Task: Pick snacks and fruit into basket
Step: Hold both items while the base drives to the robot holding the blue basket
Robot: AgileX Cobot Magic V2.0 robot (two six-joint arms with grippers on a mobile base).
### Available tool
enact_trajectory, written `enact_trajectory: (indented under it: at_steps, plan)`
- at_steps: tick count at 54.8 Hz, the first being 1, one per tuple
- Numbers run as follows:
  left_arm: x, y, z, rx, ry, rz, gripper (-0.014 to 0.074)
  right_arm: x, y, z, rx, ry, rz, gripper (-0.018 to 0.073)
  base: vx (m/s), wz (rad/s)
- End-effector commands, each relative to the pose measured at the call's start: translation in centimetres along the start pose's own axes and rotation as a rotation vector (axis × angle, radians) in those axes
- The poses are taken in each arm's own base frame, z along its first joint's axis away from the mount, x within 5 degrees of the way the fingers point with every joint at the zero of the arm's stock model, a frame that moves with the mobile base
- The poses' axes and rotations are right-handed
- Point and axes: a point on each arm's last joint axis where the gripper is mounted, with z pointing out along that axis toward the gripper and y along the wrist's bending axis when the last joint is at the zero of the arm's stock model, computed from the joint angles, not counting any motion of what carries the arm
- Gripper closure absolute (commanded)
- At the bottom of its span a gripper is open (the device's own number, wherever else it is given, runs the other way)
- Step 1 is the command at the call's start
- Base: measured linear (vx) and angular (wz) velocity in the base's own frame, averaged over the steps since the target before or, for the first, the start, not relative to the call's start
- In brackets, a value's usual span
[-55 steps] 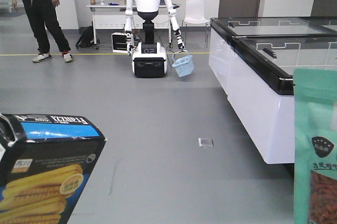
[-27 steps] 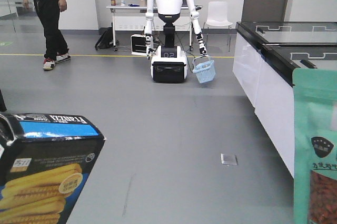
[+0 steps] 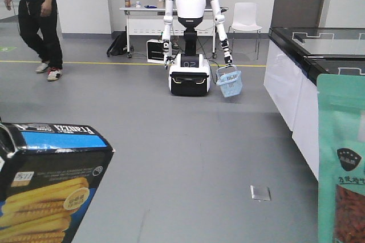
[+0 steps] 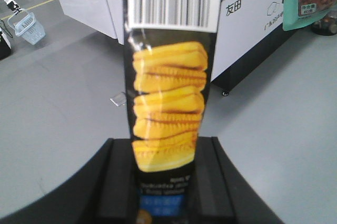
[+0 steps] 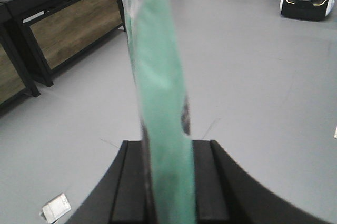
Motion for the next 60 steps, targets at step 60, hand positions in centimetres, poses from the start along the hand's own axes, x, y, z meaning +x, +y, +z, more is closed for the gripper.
enact_trajectory:
  at_steps: [60]
  plan:
    - [-1.77,0.15,-0.73,-0.006,-0.132,-0.001,0.0607,-1.62,0.15,-0.57,0.002,-0.117,-0.003,0.0566,0.46,-0.04]
